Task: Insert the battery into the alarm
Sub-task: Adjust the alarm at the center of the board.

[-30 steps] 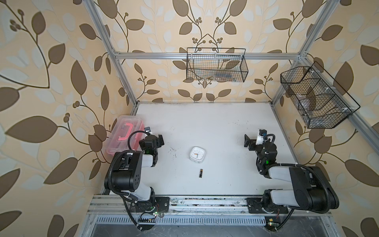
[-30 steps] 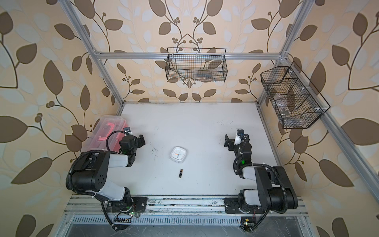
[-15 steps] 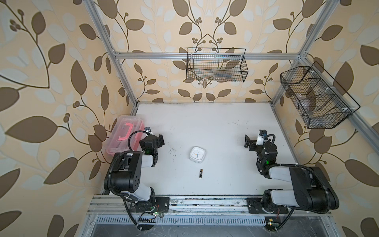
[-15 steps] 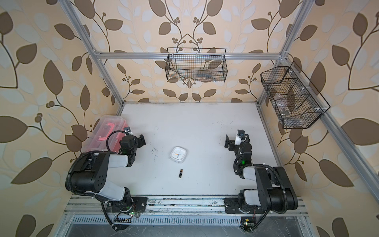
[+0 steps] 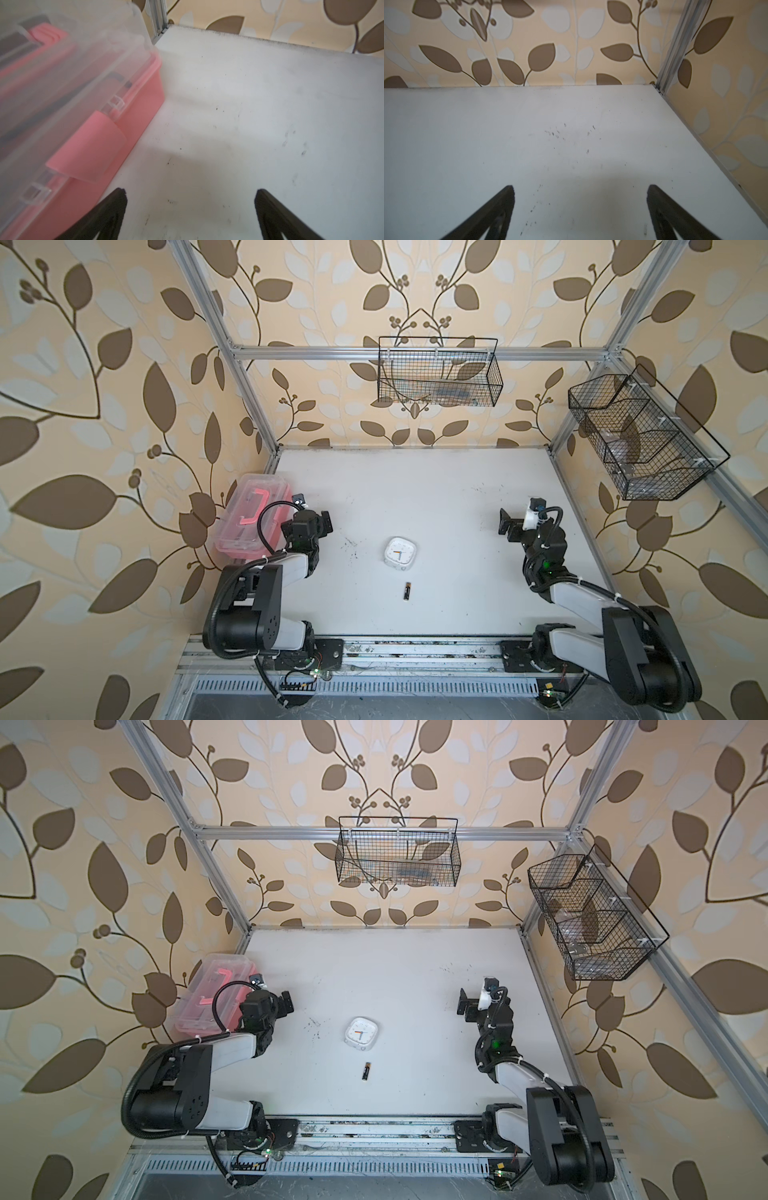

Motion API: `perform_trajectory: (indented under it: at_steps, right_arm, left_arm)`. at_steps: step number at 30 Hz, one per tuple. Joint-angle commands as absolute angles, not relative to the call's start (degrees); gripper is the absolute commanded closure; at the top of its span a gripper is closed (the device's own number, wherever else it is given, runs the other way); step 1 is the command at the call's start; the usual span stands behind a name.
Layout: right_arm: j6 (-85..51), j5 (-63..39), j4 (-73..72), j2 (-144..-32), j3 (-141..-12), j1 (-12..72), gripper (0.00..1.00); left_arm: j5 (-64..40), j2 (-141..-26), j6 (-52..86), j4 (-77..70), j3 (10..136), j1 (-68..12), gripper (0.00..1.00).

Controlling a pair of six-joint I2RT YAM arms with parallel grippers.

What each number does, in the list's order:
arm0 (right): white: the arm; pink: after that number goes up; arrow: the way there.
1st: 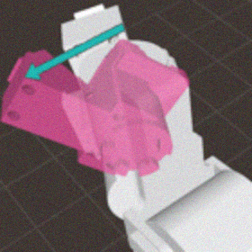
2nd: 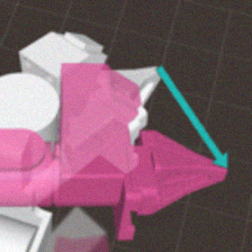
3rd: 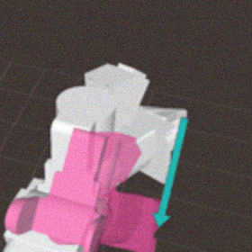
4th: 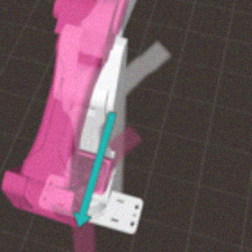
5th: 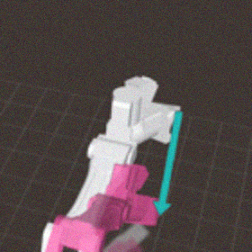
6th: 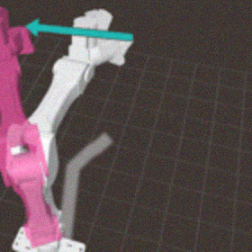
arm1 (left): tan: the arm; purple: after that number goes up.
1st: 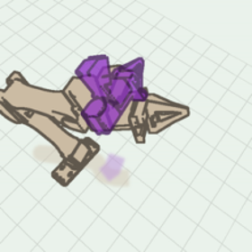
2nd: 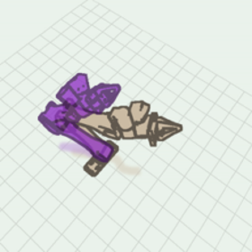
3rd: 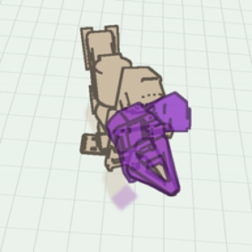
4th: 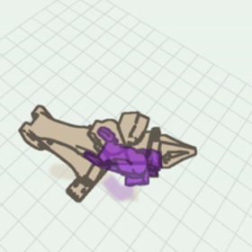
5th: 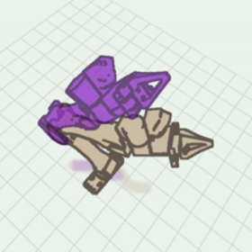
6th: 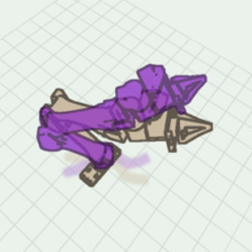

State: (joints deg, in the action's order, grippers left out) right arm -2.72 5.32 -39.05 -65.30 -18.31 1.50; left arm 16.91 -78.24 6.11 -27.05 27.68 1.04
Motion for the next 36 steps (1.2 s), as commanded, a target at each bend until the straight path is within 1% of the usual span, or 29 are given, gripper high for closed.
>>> perform_trajectory:
  at_steps: [1,3,5,8,11,13,15,18,23,26,30,36]
  right_arm:
    - [-7.7,2.7,-24.6,-61.7,-24.9,3.1,0.0]
    - [-12.2,1.2,-18.1,-61.4,-28.5,6.4,0.03]
    - [-15.4,-1.5,-14.2,-62.1,-30.6,10.9,0.04]
    - [-19.5,-6.1,-11.2,-65.4,-32.6,20.4,0.07]
    - [-23.2,-12.5,-11.0,-71.0,-34.3,28.6,0.12]
    - [-24.9,-14.9,-11.0,-74.8,-35.5,32.5,0.15]
    - [-26.7,-17.2,-13.1,-78.2,-35.5,35.2,0.18]
    - [-30.4,-19.5,-17.6,-81.6,-33.9,36.8,0.22]
    - [-34.4,-22.0,-22.5,-84.8,-31.9,37.8,0.24]
    - [-35.3,-23.5,-23.5,-86.7,-31.9,38.0,0.28]
    - [-36.8,-23.8,-25.0,-88.0,-31.3,38.0,0.3]
    - [-37.6,-24.2,-25.0,-89.9,-31.6,38.1,0.33]
  left_arm:
    - [15.3,-73.5,10.0,-10.5,36.7,0.5,0.01]
    - [10.2,-72.7,14.7,-1.6,41.4,0.4,0.01]
    - [5.0,-72.7,19.4,5.9,45.0,-0.1,0.06]
    - [-0.9,-72.5,23.8,14.2,48.3,-3.6,0.13]
    - [-1.1,-71.0,25.1,17.3,48.1,-10.4,0.15]
    - [-1.6,-70.4,26.3,17.8,47.4,-13.7,0.17]
    - [-3.7,-70.6,28.0,18.1,46.6,-15.8,0.22]
    - [-6.2,-71.9,29.0,17.2,45.5,-18.9,0.28]
    - [-8.2,-76.6,29.0,16.7,46.0,-23.4,0.39]
    - [-9.2,-79.5,28.5,16.5,46.7,-25.6,0.41]
    - [-9.9,-83.6,27.4,16.8,48.4,-27.9,0.42]
    - [-10.4,-87.3,27.9,15.7,48.9,-28.7,0.46]
